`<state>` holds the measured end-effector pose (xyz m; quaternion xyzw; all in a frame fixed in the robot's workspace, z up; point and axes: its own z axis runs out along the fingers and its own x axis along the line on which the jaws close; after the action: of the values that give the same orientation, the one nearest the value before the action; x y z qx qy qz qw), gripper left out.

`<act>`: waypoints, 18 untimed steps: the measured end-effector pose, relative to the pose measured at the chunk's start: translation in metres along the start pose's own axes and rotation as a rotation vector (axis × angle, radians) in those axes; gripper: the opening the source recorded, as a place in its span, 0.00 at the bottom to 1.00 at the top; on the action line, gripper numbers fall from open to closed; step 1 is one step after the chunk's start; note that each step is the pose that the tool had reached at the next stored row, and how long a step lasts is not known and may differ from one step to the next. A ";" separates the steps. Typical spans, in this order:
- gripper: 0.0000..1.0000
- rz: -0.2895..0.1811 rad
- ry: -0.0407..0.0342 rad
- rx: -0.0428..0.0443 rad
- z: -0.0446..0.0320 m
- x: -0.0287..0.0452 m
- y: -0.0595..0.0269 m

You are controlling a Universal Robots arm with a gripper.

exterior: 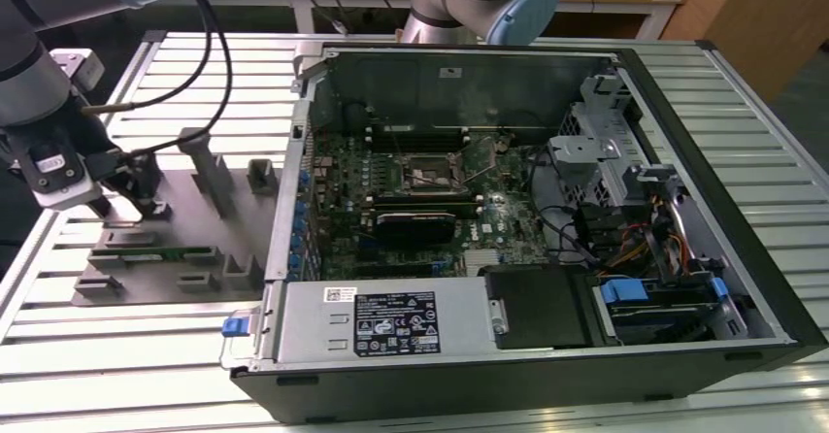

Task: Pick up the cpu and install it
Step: 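Pick up the cpu and move it towards the insertion slot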

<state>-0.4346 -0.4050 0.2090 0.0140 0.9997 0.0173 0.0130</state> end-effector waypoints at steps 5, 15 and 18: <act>0.55 0.000 0.0001 0.0001 -0.0054 -0.0001 0.0002; 0.55 0.000 0.0002 0.0001 -0.0198 -0.0005 0.0007; 0.55 0.000 0.0001 0.0000 -0.0234 -0.0006 0.0008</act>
<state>-0.4346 -0.4050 0.2325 0.0140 0.9997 0.0173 0.0130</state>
